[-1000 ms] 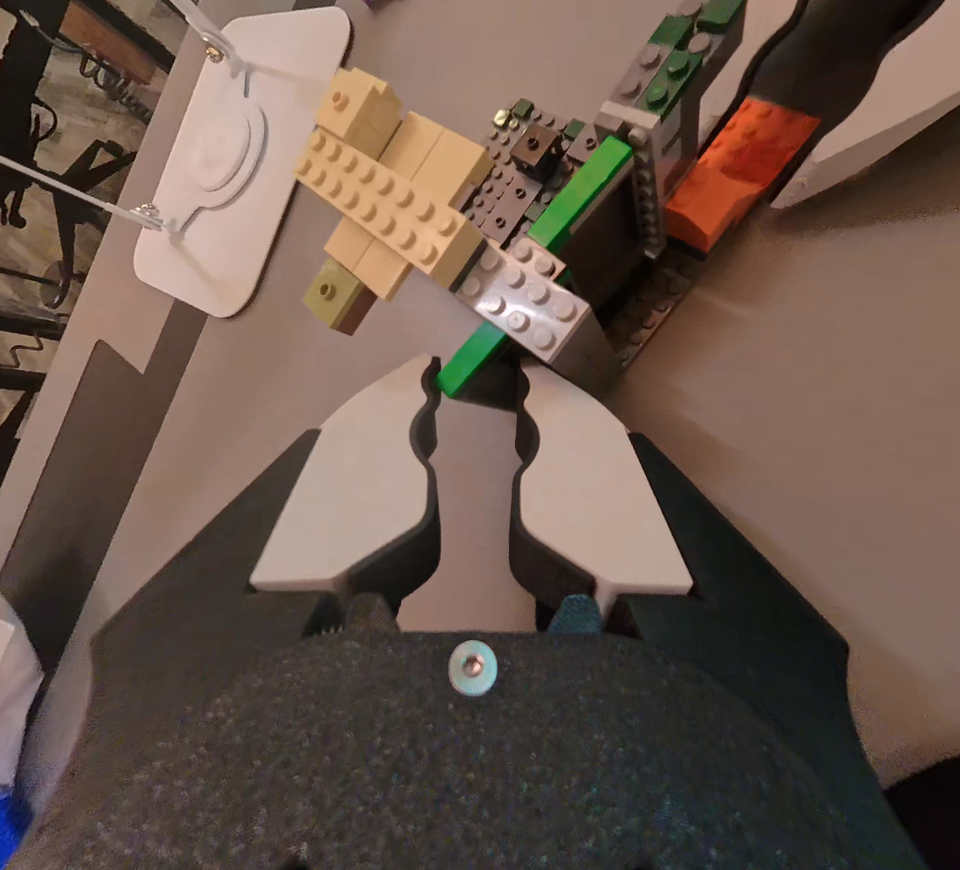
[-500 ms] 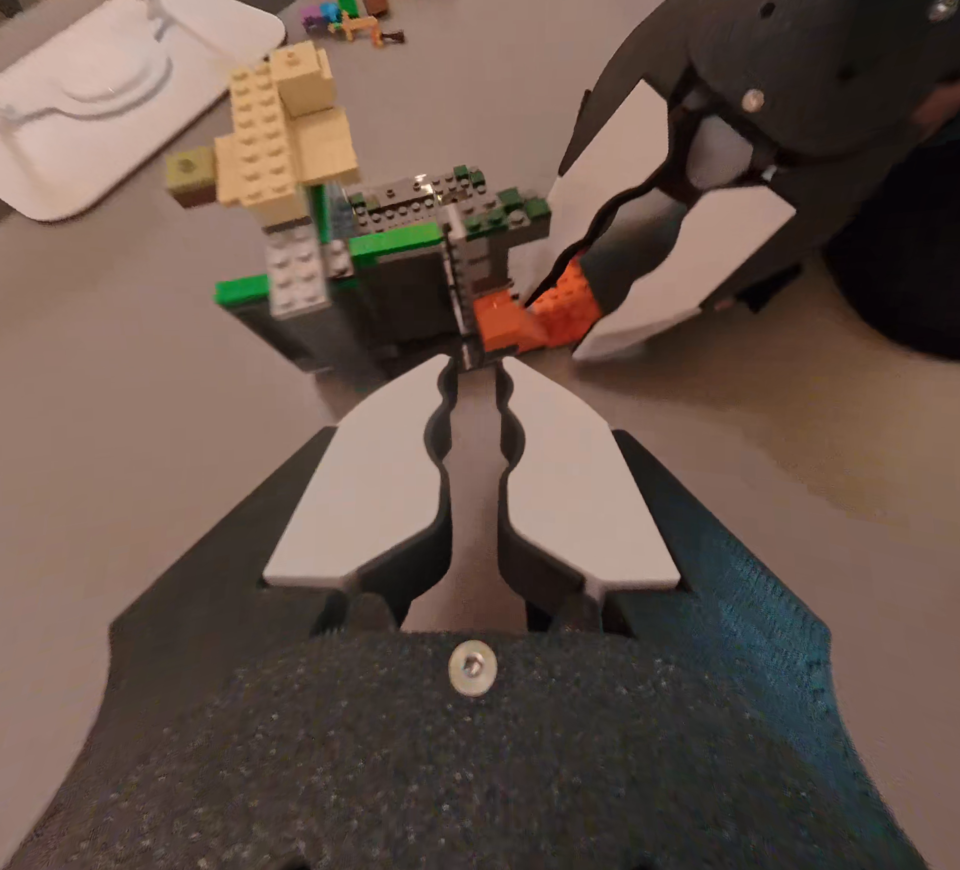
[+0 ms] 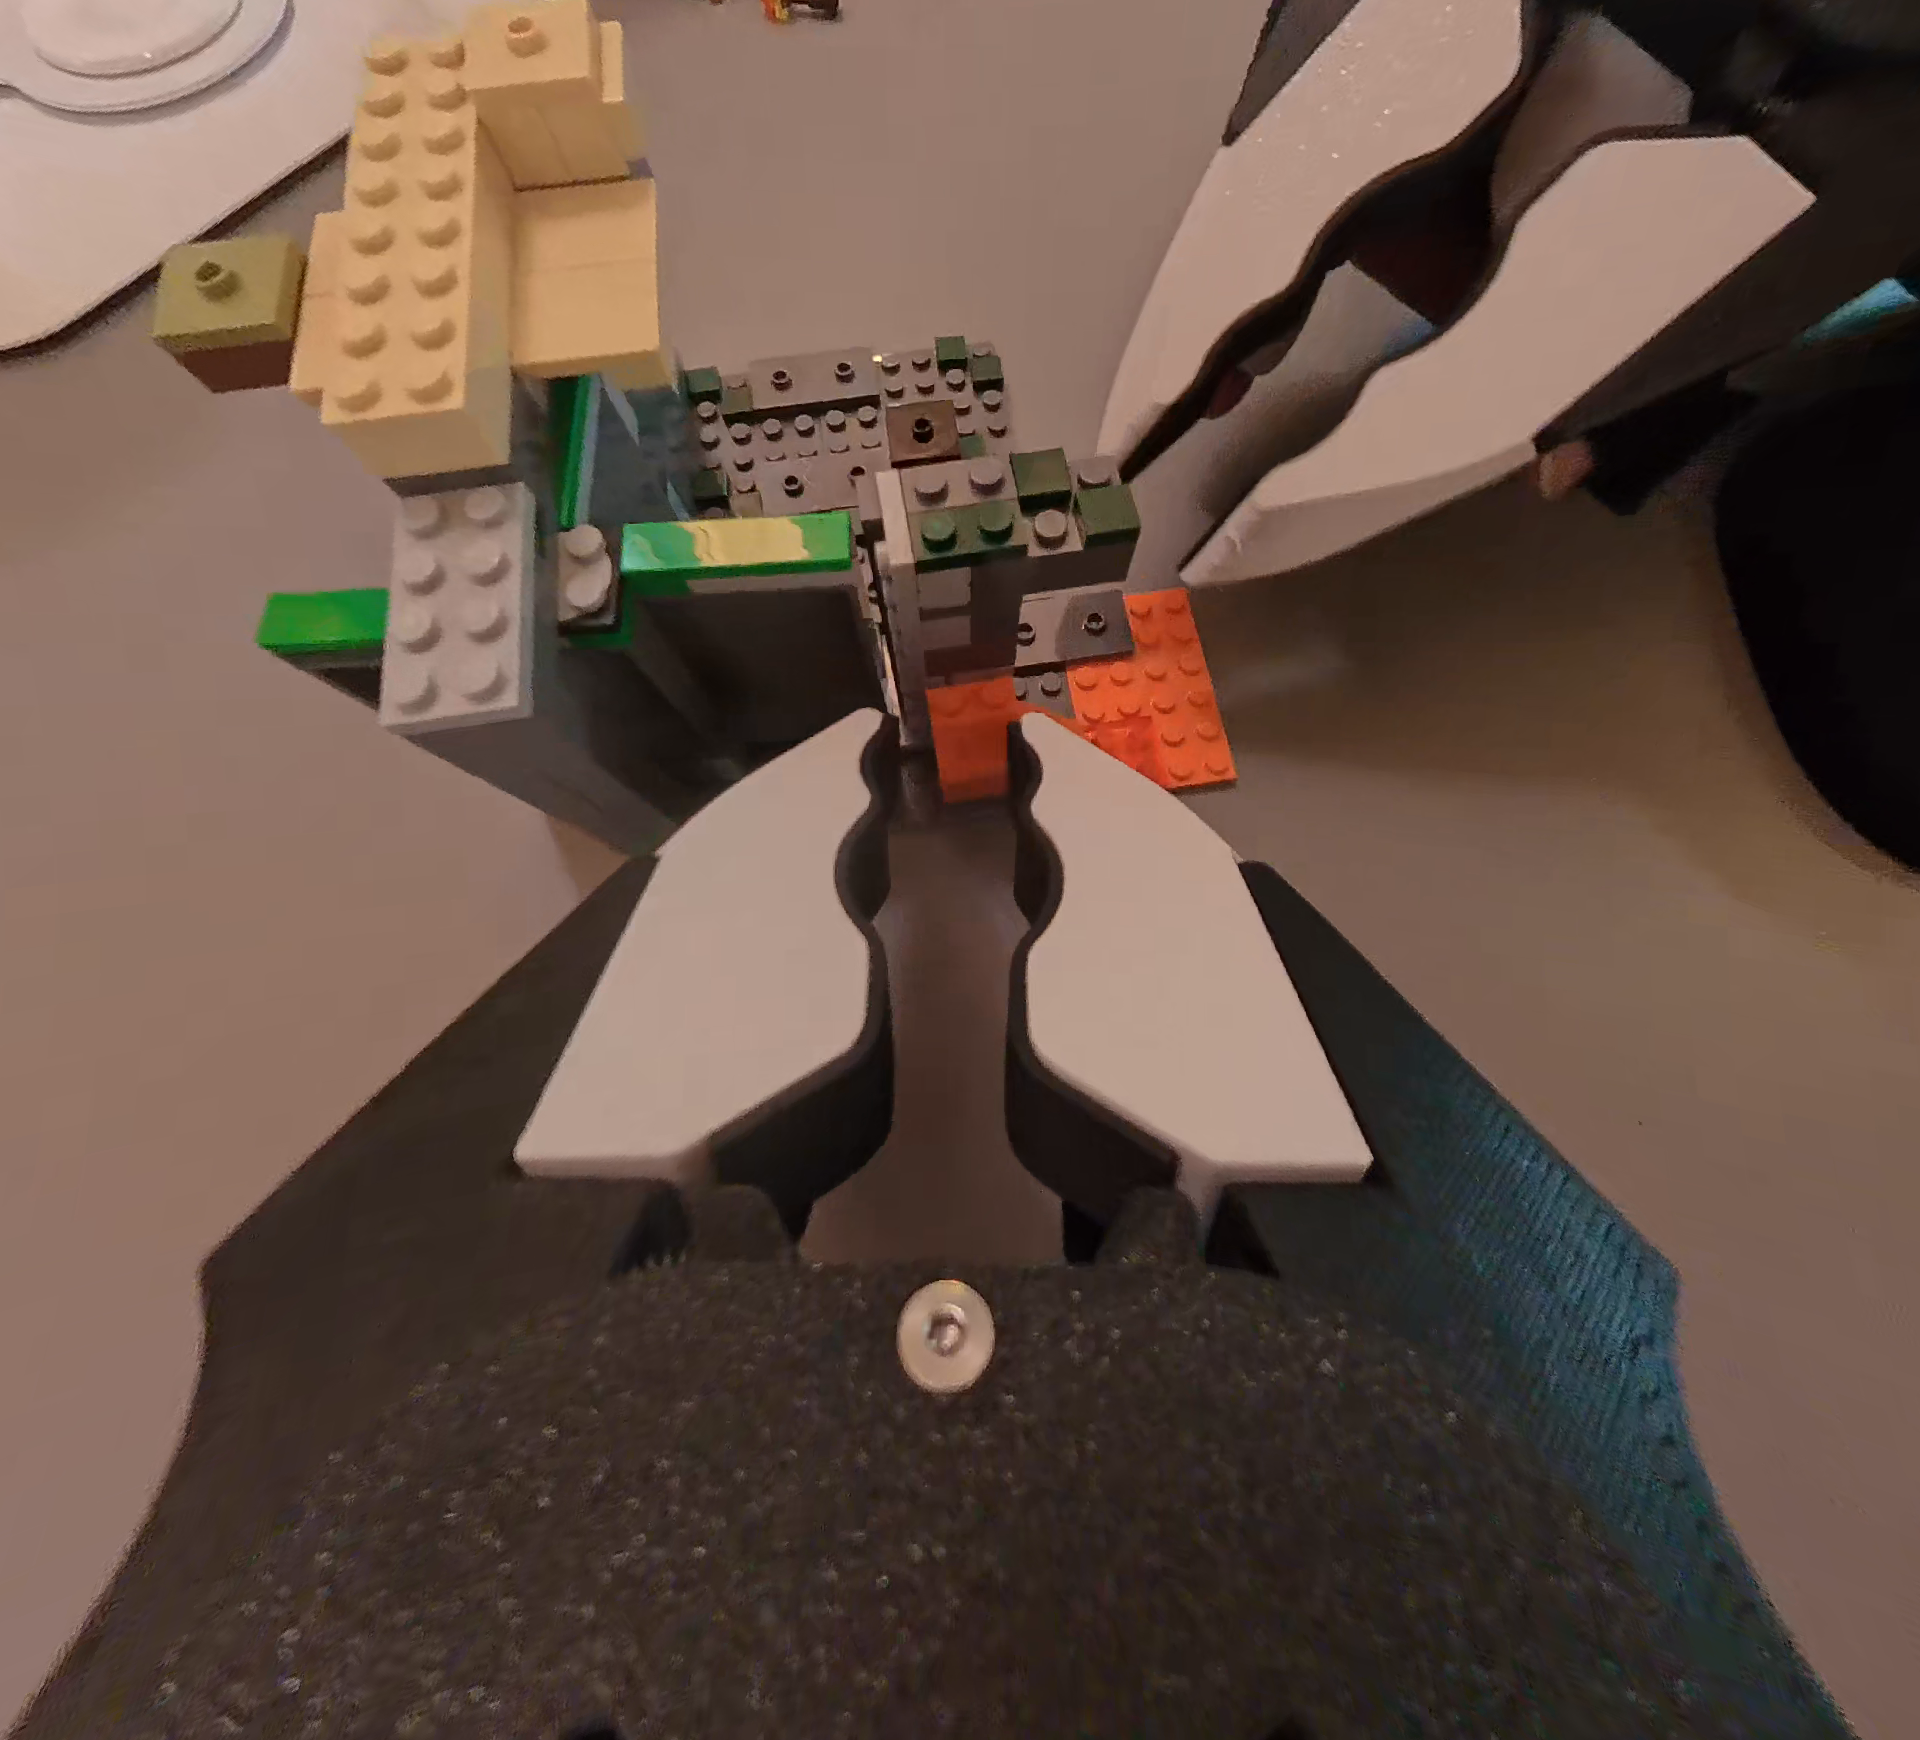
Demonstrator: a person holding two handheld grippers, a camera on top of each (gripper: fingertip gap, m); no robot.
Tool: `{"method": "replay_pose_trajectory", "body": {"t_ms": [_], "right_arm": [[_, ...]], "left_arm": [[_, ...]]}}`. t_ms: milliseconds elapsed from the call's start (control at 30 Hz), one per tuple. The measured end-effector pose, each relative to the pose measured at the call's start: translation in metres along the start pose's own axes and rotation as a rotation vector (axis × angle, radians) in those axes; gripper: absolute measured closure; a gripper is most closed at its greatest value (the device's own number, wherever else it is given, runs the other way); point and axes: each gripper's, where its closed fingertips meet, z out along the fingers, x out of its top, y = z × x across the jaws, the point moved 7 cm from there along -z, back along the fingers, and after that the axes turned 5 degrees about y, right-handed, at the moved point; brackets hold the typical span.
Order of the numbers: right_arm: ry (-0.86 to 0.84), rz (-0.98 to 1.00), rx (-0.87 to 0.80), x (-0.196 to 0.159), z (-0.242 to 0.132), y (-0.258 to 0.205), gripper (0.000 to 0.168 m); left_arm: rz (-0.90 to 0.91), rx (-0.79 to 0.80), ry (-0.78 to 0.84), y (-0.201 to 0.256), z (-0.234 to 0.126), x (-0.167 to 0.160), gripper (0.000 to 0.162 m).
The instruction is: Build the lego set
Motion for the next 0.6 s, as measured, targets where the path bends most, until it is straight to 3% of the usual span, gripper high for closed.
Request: {"method": "replay_pose_trajectory", "body": {"t_ms": [167,400,600], "right_arm": [[0.023,0.058,-0.01,-0.0056,-0.0026,0.0104,0.15],[0.02,0.051,0.001,-0.0052,0.0016,0.0056,0.151],[-0.003,0.038,0.003,-0.0087,0.0049,0.0039,0.151]], "left_arm": [[0.015,0.013,-0.021,0.0012,0.0013,-0.0008,0.148],[-0.014,0.004,-0.029,0.0048,0.007,-0.0023,0.139],[-0.029,0.02,-0.026,0.0059,0.01,-0.0018,0.144]]}}
